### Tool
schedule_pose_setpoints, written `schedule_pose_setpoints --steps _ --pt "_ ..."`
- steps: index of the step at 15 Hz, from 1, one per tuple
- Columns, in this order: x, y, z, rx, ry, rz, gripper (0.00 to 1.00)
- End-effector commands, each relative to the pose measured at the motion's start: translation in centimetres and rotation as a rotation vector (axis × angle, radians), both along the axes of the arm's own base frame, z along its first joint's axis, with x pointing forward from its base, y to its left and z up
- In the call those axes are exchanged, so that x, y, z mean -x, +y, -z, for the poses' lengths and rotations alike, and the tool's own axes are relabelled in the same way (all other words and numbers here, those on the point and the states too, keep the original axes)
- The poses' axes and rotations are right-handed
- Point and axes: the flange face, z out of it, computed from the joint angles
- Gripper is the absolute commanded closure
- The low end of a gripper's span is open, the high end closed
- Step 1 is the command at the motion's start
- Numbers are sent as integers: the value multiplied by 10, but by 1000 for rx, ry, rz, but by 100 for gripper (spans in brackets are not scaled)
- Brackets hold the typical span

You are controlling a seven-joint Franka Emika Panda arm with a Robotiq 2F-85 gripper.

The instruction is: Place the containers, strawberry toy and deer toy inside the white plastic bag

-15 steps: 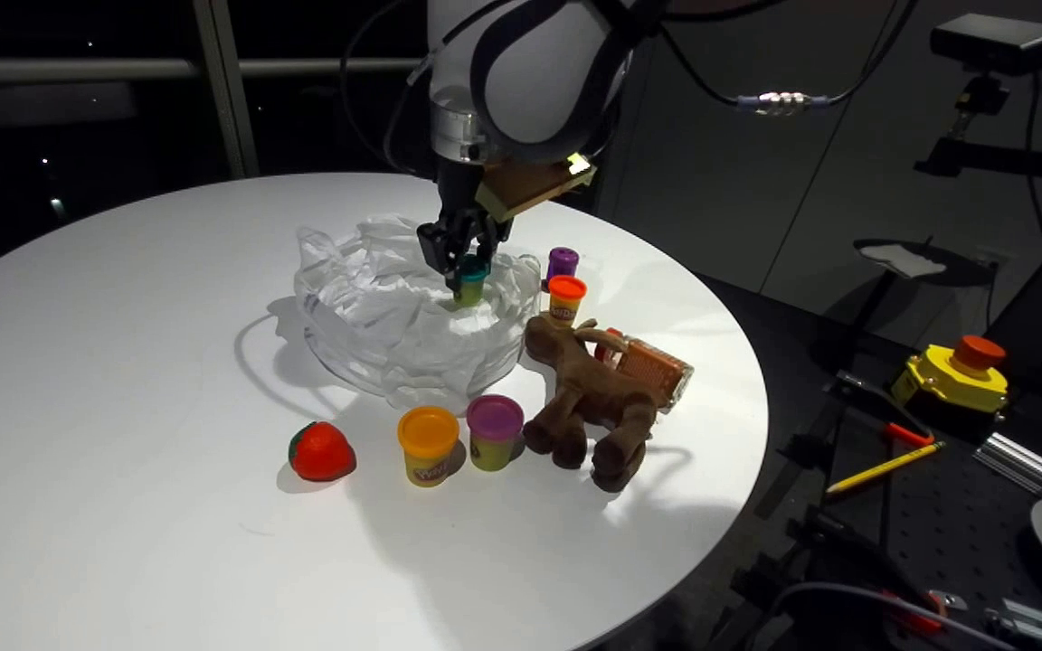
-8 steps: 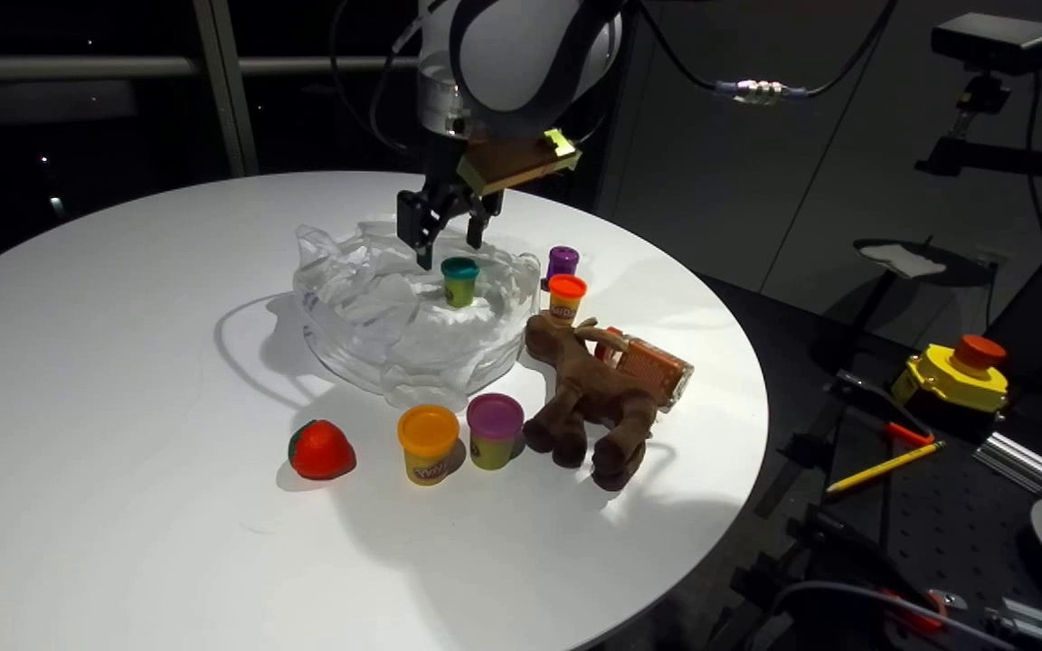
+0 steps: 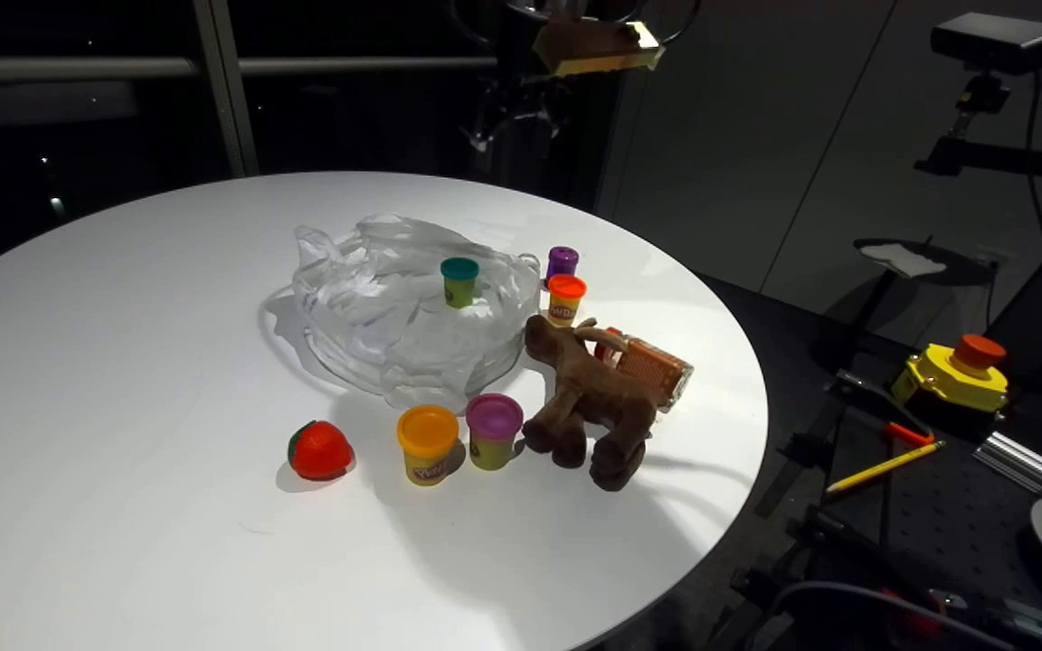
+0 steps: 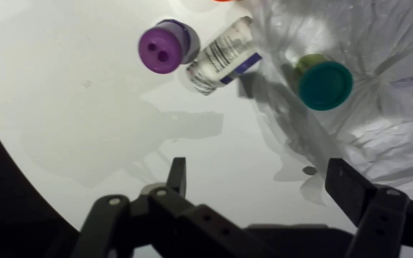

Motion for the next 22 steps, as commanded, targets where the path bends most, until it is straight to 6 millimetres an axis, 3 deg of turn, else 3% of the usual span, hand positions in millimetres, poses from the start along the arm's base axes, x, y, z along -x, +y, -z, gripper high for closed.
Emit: schedule_pose_setpoints --steps 1,4,12,22 --pt "18 -63 11 27 36 158 0" --pt "22 -91 39 7 75 190 0" --pt "27 -91 105 -106 191 188 0" --pt "3 -104 121 -143 168 207 0"
